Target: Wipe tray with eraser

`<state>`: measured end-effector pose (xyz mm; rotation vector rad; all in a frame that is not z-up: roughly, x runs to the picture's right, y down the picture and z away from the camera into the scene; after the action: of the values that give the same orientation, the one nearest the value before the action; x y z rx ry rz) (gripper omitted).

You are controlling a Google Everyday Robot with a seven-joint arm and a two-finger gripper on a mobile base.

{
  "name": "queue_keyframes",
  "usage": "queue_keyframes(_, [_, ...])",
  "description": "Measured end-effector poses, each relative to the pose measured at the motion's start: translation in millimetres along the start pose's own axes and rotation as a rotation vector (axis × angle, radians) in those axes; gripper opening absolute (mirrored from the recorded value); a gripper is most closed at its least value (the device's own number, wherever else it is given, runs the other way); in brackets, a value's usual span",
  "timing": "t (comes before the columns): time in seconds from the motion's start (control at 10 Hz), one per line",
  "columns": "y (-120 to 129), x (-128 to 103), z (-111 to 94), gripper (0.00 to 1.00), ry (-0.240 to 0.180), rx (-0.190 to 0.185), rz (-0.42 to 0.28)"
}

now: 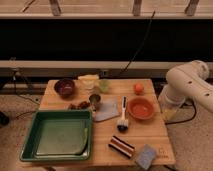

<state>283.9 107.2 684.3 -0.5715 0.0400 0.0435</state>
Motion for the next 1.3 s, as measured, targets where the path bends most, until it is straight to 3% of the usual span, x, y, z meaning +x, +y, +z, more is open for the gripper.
queue_keyframes(0.2, [6.5, -5.7, 3.3, 0.65, -0.010, 0.000, -0.013])
queue_keyframes(0.5, [41.5, -49.1, 13.9, 0.65, -0.065, -0.004, -0.027])
queue_keyframes(0.8, [88.5, -92.4, 28.0, 0.65, -0.126, -0.045, -0.050])
queue_keyframes(1.0, [112.3, -117.8, 38.7, 0.65, -0.144, -0.074, -0.083])
queue_keyframes(1.3, [138.1, -161.2, 71.3, 0.65, -0.169, -0.118, -0.112])
